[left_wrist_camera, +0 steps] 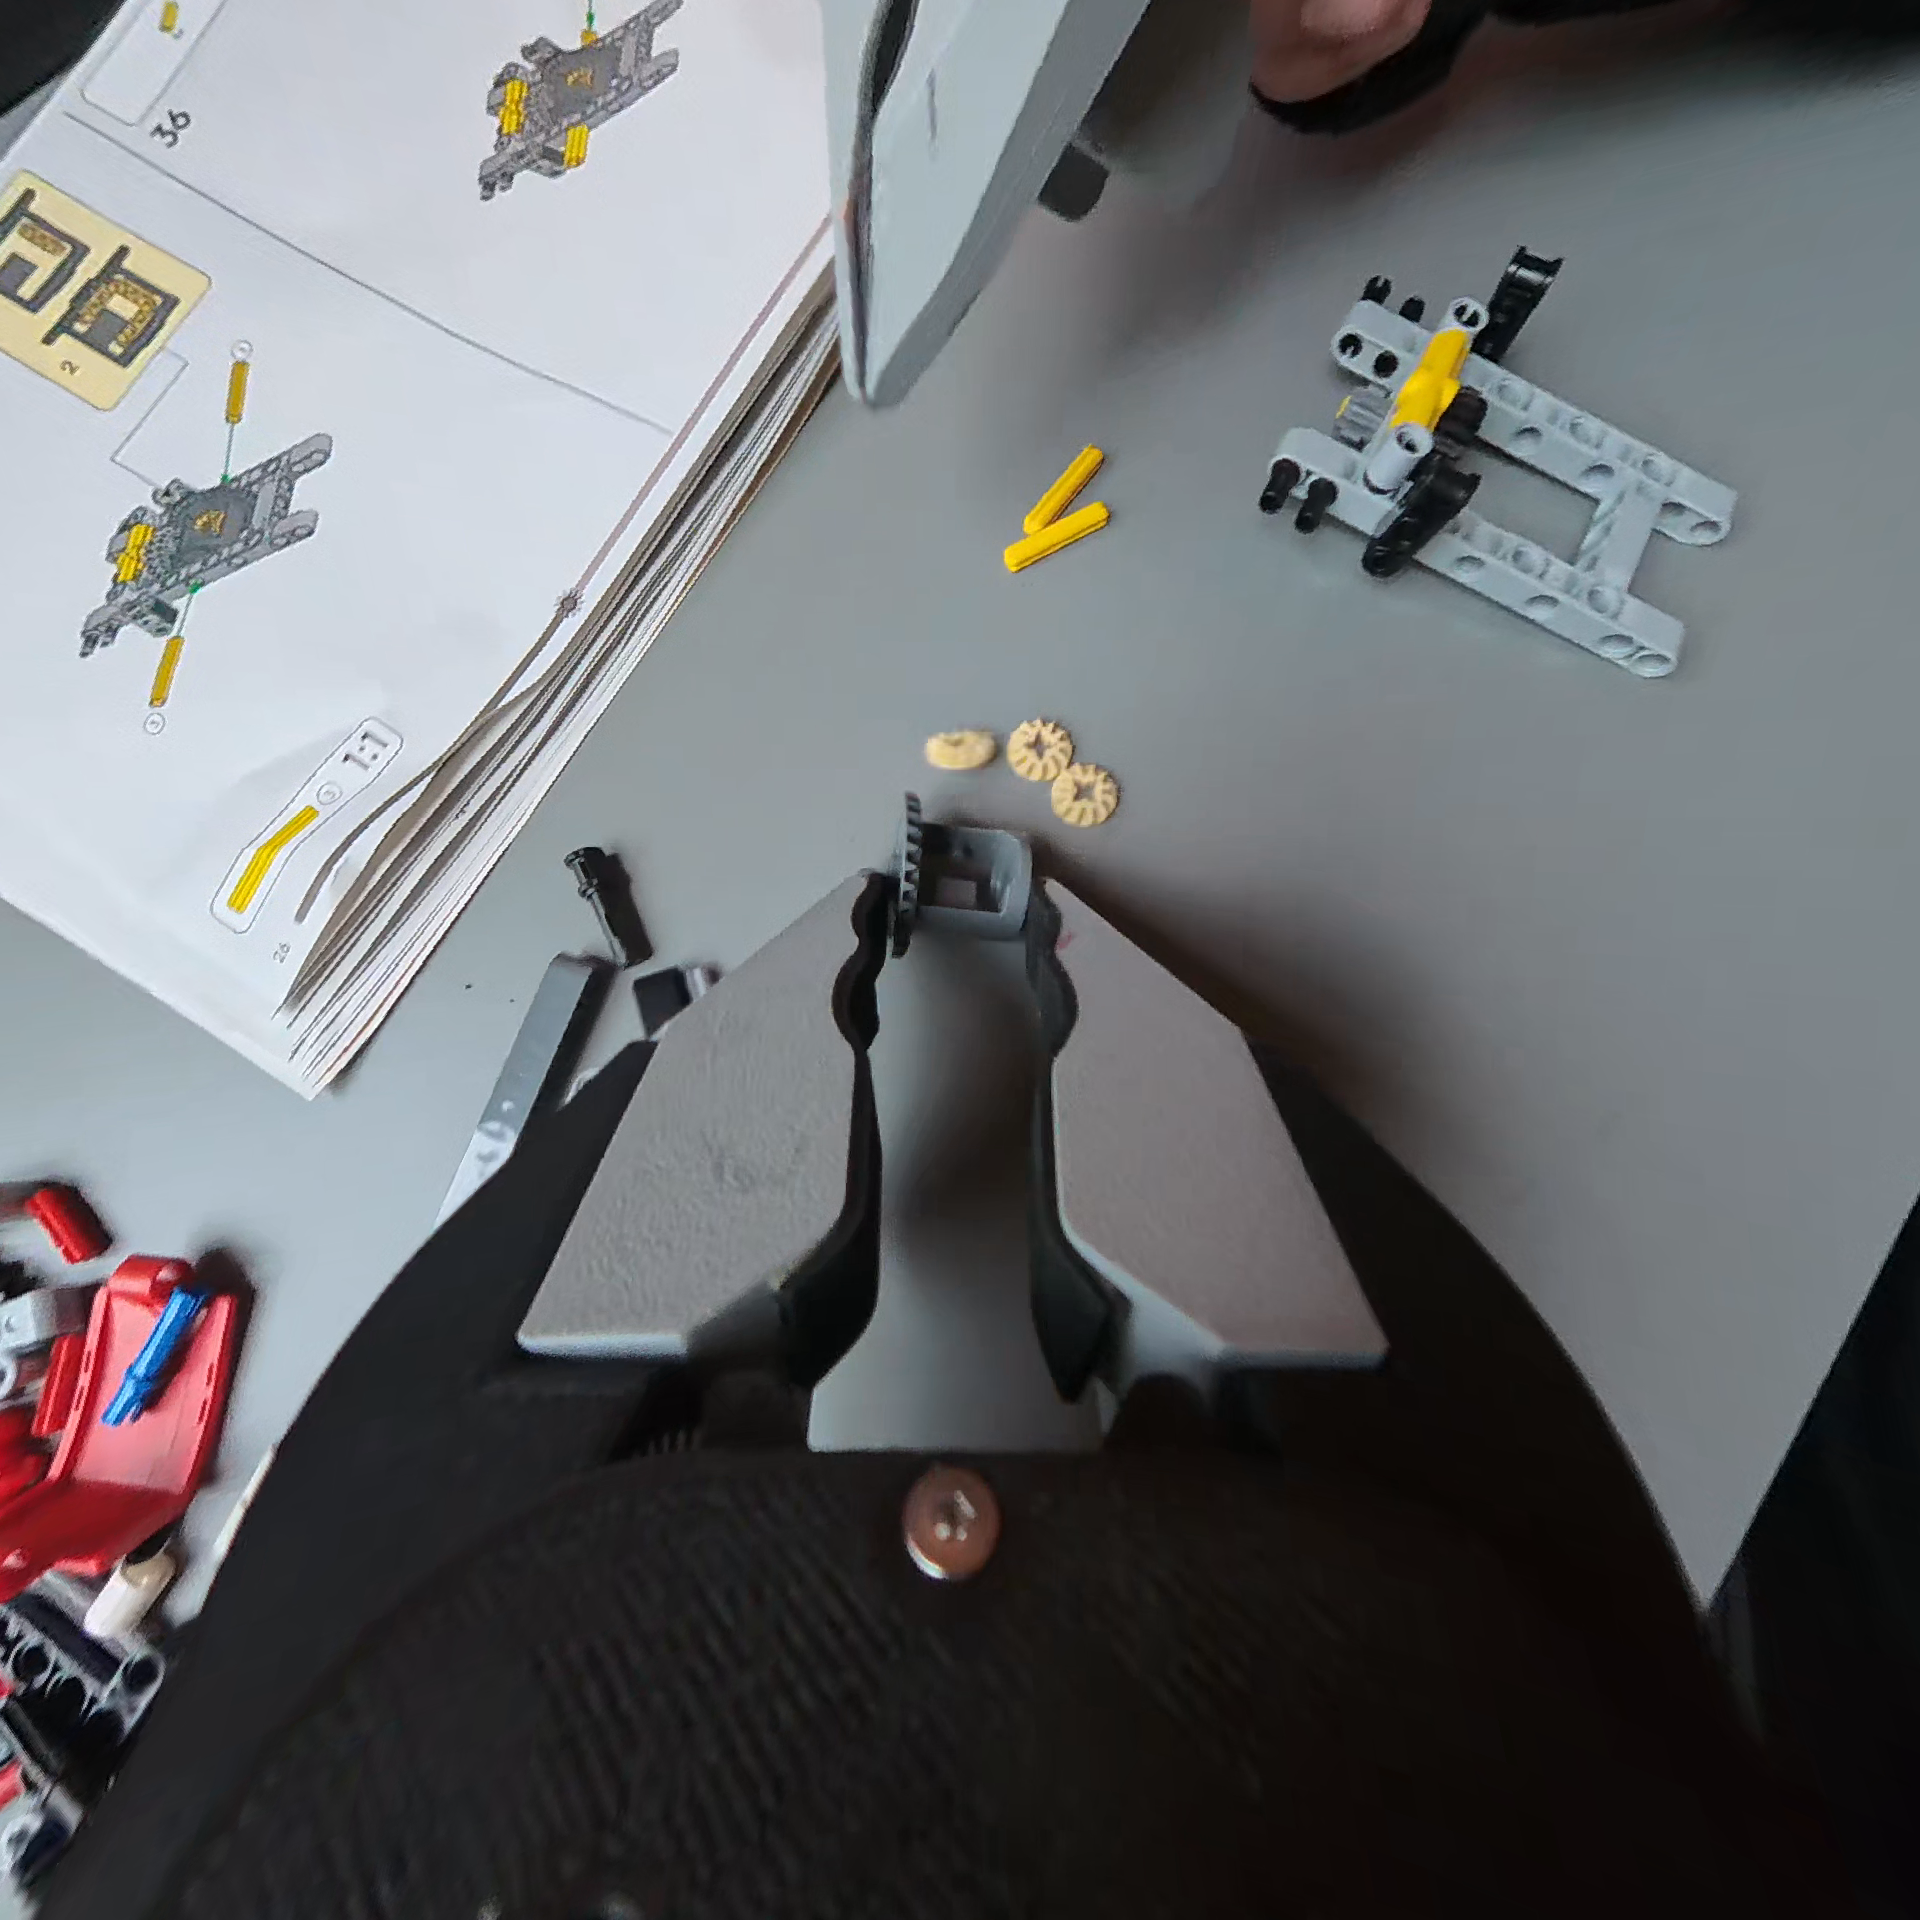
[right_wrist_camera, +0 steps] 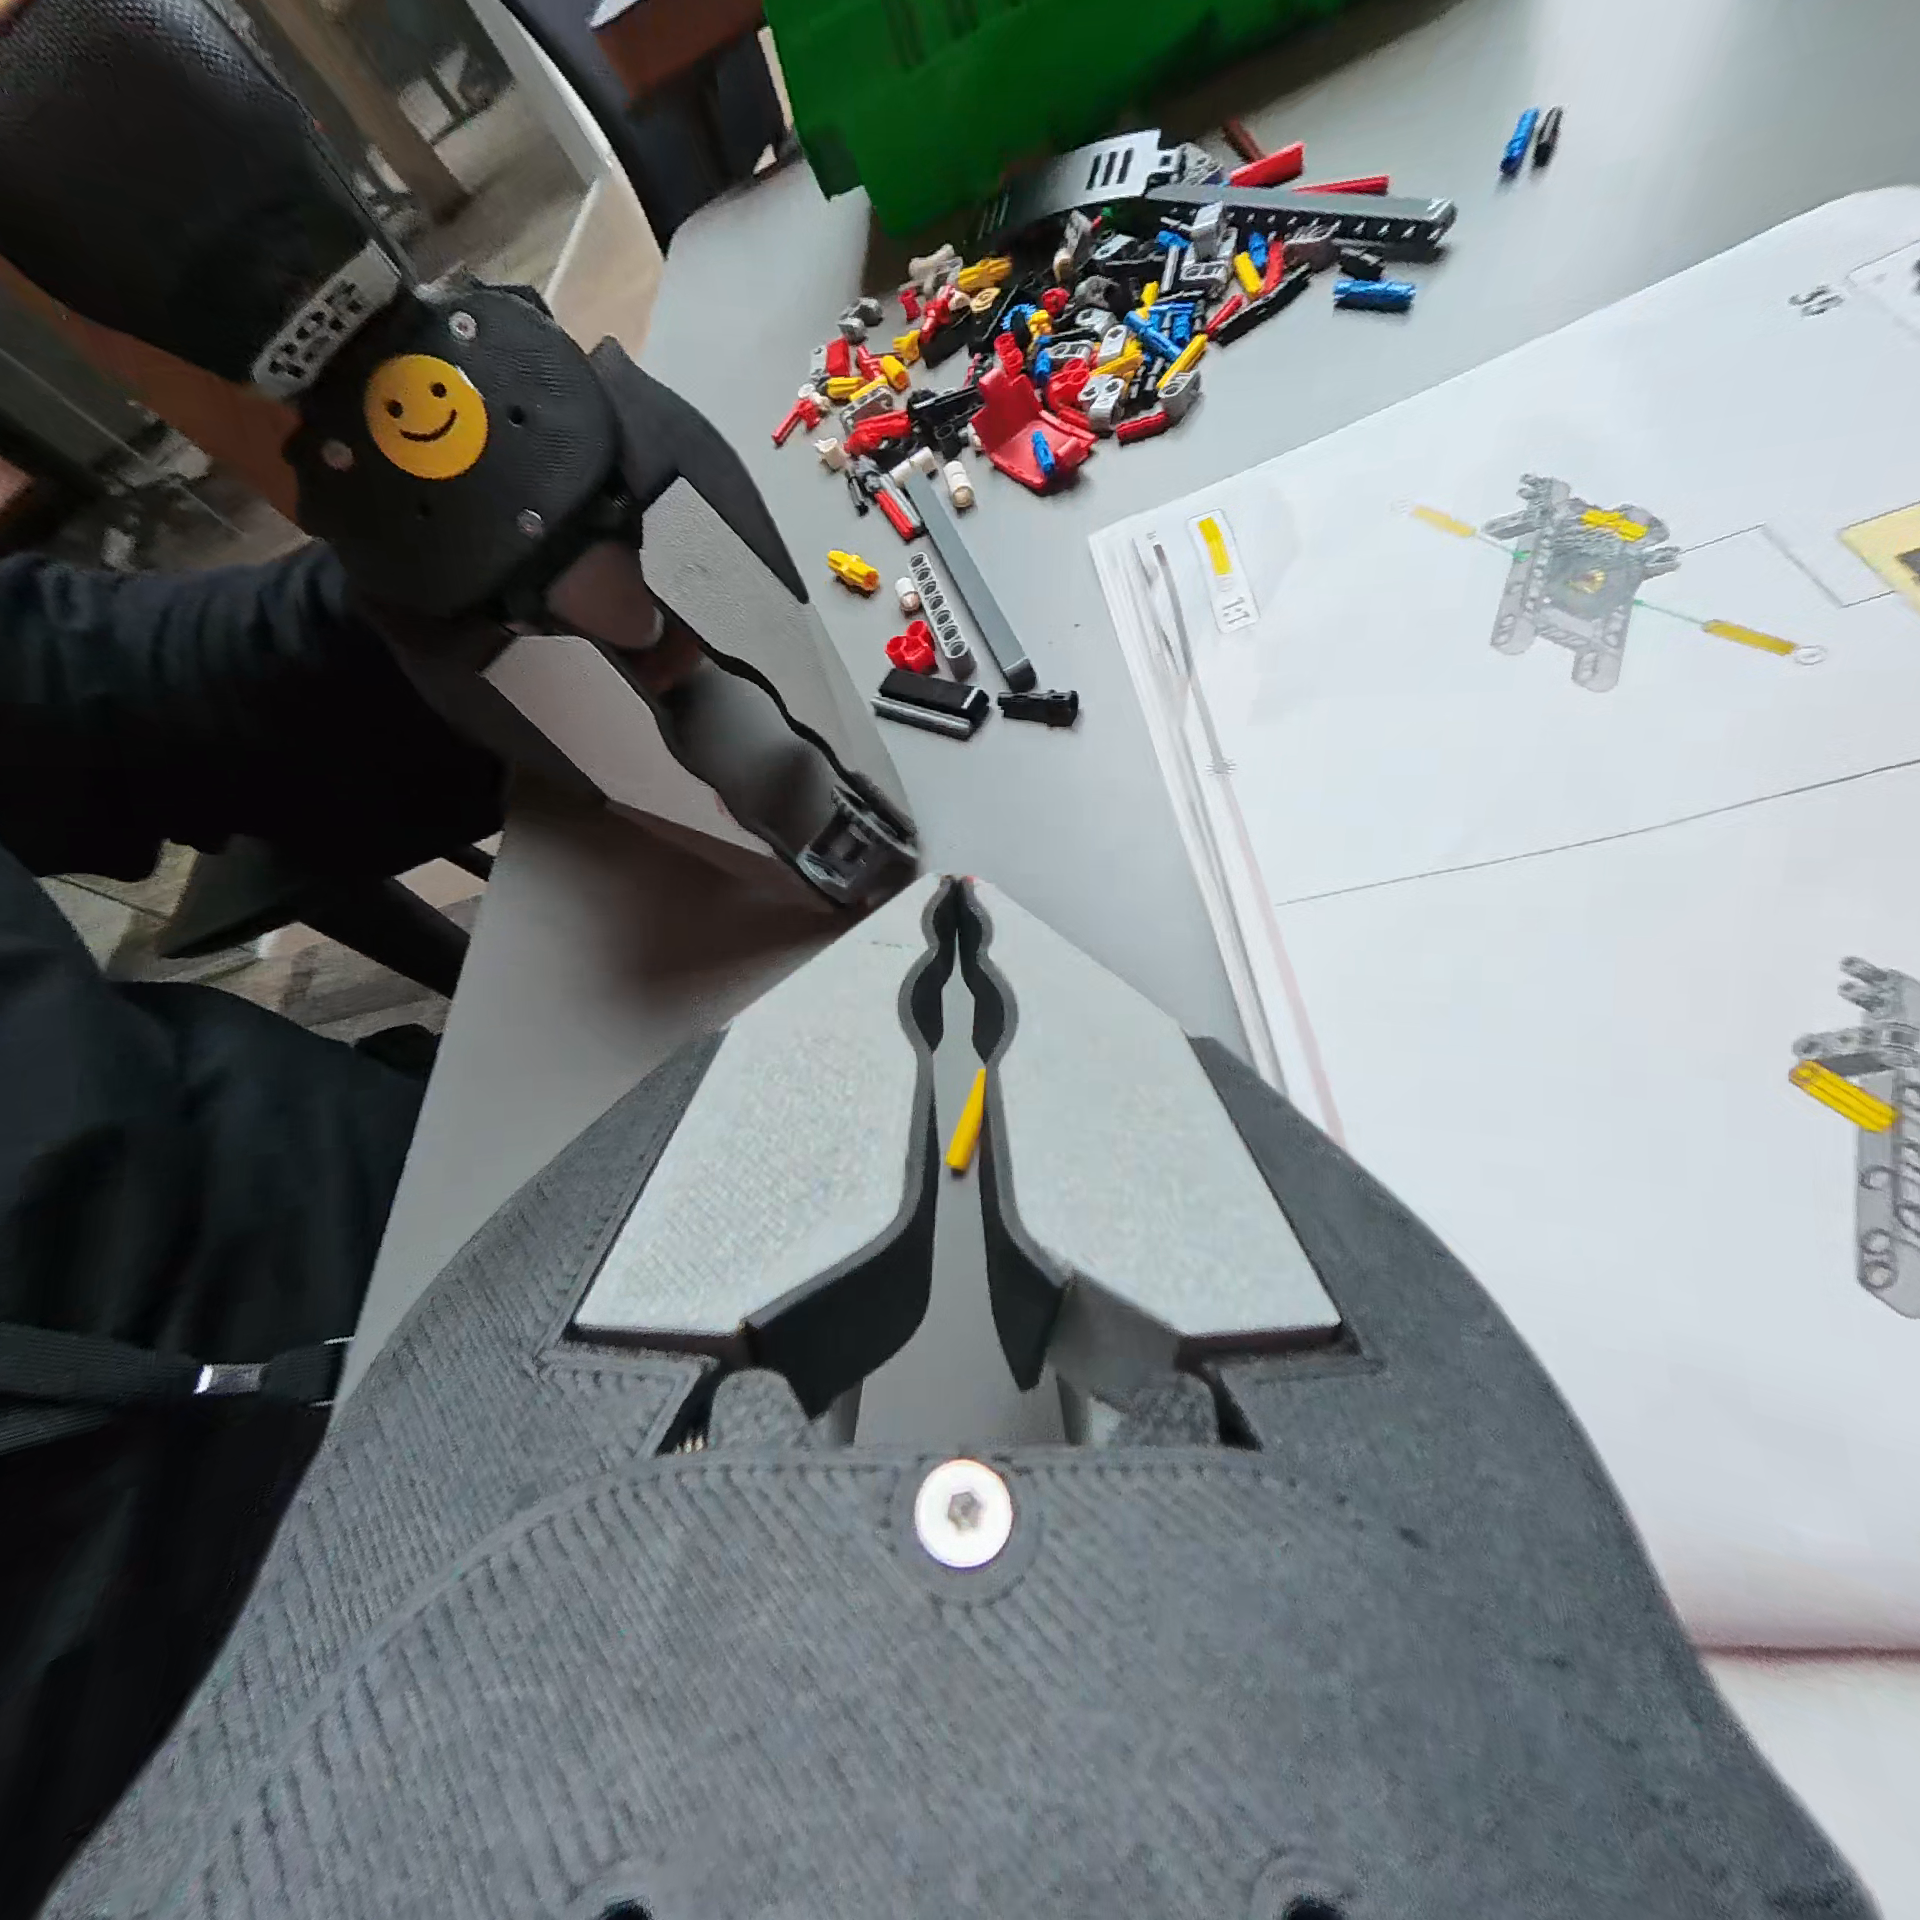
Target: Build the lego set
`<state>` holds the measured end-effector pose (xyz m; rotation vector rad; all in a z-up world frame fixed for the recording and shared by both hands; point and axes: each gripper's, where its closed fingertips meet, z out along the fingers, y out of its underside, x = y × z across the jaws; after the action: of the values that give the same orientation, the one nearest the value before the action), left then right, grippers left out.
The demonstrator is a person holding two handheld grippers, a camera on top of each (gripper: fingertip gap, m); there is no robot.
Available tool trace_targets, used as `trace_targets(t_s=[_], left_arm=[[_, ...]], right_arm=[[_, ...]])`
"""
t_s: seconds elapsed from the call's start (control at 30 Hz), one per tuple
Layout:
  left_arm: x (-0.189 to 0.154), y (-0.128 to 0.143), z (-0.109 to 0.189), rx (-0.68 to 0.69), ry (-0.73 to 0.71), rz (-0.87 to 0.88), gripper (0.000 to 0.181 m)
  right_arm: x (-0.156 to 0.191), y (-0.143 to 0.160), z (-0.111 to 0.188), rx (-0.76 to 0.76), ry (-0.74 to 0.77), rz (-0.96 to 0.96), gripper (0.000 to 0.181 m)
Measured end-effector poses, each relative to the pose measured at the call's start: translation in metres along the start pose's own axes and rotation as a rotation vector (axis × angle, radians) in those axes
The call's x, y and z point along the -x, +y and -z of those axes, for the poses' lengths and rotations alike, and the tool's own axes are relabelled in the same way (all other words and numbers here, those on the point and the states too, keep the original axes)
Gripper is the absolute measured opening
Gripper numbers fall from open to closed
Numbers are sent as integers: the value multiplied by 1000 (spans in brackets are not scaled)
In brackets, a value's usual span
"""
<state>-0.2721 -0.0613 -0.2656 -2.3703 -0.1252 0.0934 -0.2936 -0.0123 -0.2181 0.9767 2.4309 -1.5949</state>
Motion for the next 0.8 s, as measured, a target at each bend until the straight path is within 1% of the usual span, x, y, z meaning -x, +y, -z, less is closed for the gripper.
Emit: trace_targets(t_s=[0.1,0.17,0.23,0.37,0.43,0.53,0.67,0.8], left_arm=[[4,7,7,21,-5,19,24],[4,9,11,44,1,21,23],[1,11,14,78,14,15,23],[-3,16,17,154,-1,-24,24],[-5,18,17,182,-6,-39,24],[-8,17,17,200,-6,-60,24],[-10,10,19,185,1,-64,25],[-12,9,20,176,17,-59,25]], right_arm=[[-5,2,2,28,42,41,0],[-2,4,1,49,41,77,0],[3,9,-2,94,41,119,0],[7,23,-13,201,86,208,2],[13,30,-18,245,76,243,5],[25,40,-25,302,32,333,10],[31,48,-32,343,43,439,11],[34,50,-36,357,56,490,10]])
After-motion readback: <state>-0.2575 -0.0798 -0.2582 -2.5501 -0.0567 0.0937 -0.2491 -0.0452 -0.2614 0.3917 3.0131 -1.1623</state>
